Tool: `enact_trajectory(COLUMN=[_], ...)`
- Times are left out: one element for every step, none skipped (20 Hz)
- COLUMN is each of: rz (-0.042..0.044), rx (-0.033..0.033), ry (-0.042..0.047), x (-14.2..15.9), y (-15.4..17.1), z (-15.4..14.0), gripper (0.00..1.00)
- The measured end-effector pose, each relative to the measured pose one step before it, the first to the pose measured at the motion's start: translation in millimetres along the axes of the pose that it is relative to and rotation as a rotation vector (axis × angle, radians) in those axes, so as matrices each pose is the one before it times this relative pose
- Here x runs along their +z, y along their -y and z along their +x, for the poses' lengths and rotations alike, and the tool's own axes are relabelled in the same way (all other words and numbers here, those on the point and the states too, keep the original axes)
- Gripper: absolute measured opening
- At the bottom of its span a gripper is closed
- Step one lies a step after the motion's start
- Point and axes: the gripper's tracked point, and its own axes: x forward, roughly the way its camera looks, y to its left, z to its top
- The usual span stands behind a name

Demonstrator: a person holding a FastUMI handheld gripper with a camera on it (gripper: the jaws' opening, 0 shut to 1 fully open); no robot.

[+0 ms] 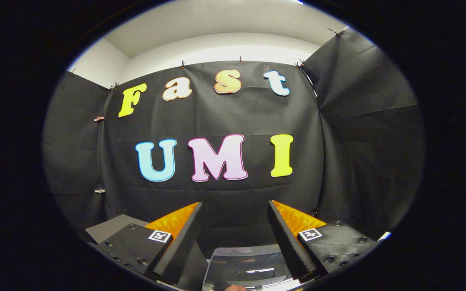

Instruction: Put the clothes into the washing machine and then close the washing machine lid.

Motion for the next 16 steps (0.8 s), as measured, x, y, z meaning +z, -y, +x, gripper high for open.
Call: enact_trajectory(rz=[0.00343,0.00490,-0.00207,-0.01312,-0.01237,-0.01131,-0.00509,0.00104,0.00125,-0.00323,-0.00357,-0.00326,-0.00204,-0.00122,-0.00215,-0.00483], rx=[-0.00995,-0.00776,-0.00162,-0.00407,-0.00592,-0.00172,-0.00432,-0.00257,-0.00232,-0.00519,-0.00261,-0.00151,-0.00167,0.00072,0.00109,-0.00161], ry=[0.00562,-0.00177,-0.00573,-0.00452,-0.00959,0.00124,-0.00490,-0.00100,-0.00102,0.00217,0.00155,0.00355,0.00067,0.00005,-0.00082,-0.00184], x=[0.11,-0.75,-1.90,-3.91,-4.21,-0.67,-0.83,-1.35,-0.11,0.61,0.43,0.38,0.19,-0.95,-0.27,-0.37], y=[1.20,1.46,-0.83,0.75,0.20,-1.12,-0.41,-1.03,-1.00,0.39,-0.15,-0.85,-0.71,-0.54,-0.90,-0.79], z=[1.68,2.57,2.37,0.73,1.70,1.43,1.90,1.17,0.86,0.96,0.93,-0.09,0.68,0.27,-0.50,0.05], gripper=[0.99,0.99,0.99,0.99,0.99,0.99,0.99,0.99,0.99,0.99,0.99,0.99,0.99,0.99,0.99,0.99])
